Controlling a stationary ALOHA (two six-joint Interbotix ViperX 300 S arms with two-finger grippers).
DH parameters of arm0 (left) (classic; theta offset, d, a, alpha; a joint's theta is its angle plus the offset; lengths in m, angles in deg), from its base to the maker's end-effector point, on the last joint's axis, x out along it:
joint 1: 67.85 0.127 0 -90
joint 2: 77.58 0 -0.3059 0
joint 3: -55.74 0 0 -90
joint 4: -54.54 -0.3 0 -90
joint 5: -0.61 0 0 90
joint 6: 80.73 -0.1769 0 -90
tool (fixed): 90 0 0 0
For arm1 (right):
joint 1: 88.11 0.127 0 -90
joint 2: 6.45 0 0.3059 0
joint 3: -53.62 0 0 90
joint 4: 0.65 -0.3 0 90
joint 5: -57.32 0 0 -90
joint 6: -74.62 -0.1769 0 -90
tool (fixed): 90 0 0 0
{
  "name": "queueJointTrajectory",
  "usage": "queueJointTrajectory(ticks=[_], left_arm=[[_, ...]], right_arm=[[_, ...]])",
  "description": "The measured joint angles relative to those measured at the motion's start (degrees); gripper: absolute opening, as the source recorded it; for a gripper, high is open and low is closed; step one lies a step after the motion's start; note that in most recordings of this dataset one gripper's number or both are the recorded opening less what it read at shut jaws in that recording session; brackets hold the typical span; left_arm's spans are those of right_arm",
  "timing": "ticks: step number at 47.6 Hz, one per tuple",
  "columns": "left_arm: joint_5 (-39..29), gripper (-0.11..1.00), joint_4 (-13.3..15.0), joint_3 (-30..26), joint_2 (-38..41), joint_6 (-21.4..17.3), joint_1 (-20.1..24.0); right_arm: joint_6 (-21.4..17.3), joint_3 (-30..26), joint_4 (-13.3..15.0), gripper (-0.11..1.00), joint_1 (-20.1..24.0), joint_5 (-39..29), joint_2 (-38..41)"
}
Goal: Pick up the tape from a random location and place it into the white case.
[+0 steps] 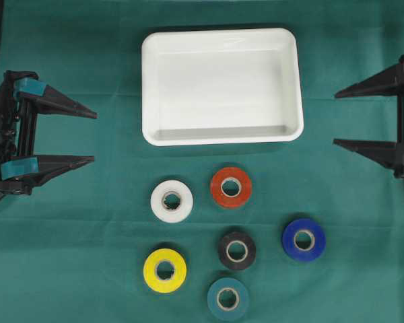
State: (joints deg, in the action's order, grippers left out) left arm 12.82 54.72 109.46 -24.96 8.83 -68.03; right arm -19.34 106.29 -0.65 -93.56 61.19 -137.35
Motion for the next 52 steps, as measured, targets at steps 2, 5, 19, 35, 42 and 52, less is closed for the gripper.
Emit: queueJointTrajectory(ticks=[2, 5, 19, 35, 42, 52], left_arm=[[-0.09, 0.98, 0.0, 0.0, 0.0, 0.09, 0.0], [-0.18, 0.98, 0.0, 0.0, 0.0, 0.0, 0.0], [-0.26, 0.98, 0.0, 0.0, 0.0, 0.09, -0.18], [-0.26, 0.98, 0.0, 0.0, 0.0, 0.18, -7.82], [-0.26, 0.98, 0.0, 0.0, 0.0, 0.26, -10.9], [-0.88, 0.98, 0.0, 0.0, 0.0, 0.44, -13.01]], right_arm=[[0.0, 0.0, 0.0, 0.92, -0.18, -0.09, 0.0], [0.0, 0.0, 0.0, 0.92, -0.09, -0.18, 0.0], [0.0, 0.0, 0.0, 0.92, -0.09, -0.62, -0.09], [-0.09, 0.0, 0.0, 0.92, -0.18, -0.88, -0.09], [-0.09, 0.0, 0.0, 0.92, -0.09, -0.97, -0.09], [-0.09, 0.0, 0.0, 0.92, -0.18, -0.97, -0.09]])
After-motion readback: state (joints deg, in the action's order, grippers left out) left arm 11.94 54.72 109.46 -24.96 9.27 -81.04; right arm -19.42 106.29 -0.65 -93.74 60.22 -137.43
